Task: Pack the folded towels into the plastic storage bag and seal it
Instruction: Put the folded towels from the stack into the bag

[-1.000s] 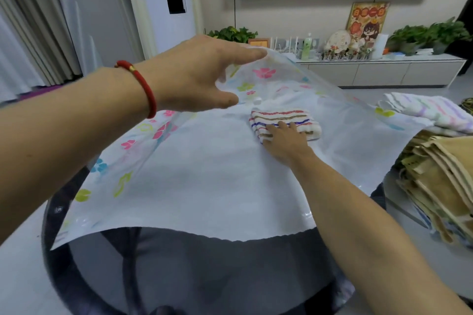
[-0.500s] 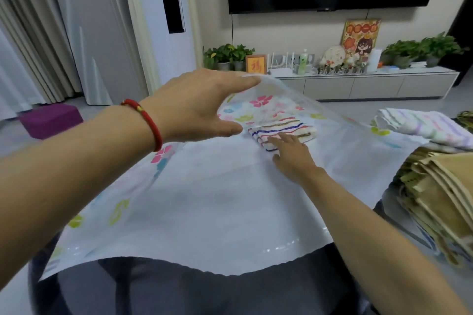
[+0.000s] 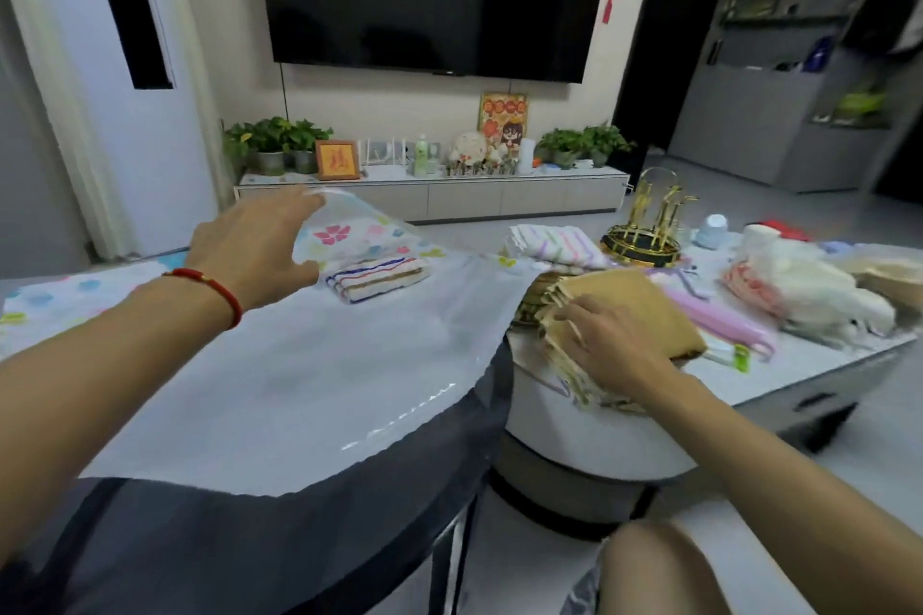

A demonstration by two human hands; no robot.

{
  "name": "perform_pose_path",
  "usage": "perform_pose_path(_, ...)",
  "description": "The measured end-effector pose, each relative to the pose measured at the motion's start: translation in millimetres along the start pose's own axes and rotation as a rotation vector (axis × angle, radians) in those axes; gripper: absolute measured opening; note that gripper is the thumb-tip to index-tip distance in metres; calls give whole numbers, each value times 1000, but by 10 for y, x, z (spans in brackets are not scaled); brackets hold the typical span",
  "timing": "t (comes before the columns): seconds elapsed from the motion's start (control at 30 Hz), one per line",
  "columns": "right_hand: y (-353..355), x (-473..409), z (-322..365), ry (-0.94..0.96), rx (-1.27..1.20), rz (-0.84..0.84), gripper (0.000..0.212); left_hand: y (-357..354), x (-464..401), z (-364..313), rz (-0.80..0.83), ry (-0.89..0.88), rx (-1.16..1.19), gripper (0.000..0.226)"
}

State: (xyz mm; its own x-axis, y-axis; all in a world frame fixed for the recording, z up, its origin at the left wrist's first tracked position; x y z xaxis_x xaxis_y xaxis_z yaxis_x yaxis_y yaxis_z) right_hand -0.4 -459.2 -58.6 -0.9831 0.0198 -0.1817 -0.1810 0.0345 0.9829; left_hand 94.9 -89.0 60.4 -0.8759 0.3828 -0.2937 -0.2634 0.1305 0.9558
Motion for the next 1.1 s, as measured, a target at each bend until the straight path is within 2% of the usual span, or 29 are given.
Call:
perform_pose_path(0.1,75,117,-622,-204,-32,3,37,-2,19,-65,1,24,-3,77)
perform_pose_path(0.23,-7,95,-1088,-359,-77,75,42,-29,26,-112,26,34,-9,78)
perform_pose_path(0.43,-151,7,-1544,-529,-415,105,51,-62,-32,-110,36,17,-44,80)
perform_pose_path(0.57,-186,-19,-1657,-545,-538,87,48,-149,-100,-43,27,-10,-58,82)
perform_pose_path(0.73,-171,-58,-1781,-563,-622,6,33,-227,-159,6,-4,-38,-85,86)
perform_pose_path(0.87,-86,-51,-1757,-543,-699,-88,31,-245,-203,24,-10,-40,-88,85)
perform_pose_path(1.0,238,-41,-1510,-392,-832,-179,33,-206,-181,18,1,-24,-71,82)
perform_pose_path(1.1,537,2,-1176,-255,-950,-174,30,-139,-124,-26,21,-13,-44,81)
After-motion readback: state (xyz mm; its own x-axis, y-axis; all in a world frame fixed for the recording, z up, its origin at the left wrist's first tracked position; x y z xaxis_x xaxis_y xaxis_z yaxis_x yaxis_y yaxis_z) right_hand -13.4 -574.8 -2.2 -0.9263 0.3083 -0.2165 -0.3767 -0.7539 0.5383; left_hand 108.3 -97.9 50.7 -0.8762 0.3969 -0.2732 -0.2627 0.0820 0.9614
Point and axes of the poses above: each hand's wrist, its own x-axis away from the middle knuckle, its own y-axis out of the back of the hand, z = x × y, the point moved 7 cm from there along -x, towards the middle knuckle, and after that the axes turned 8 degrees about z, right-handed, at the moved point
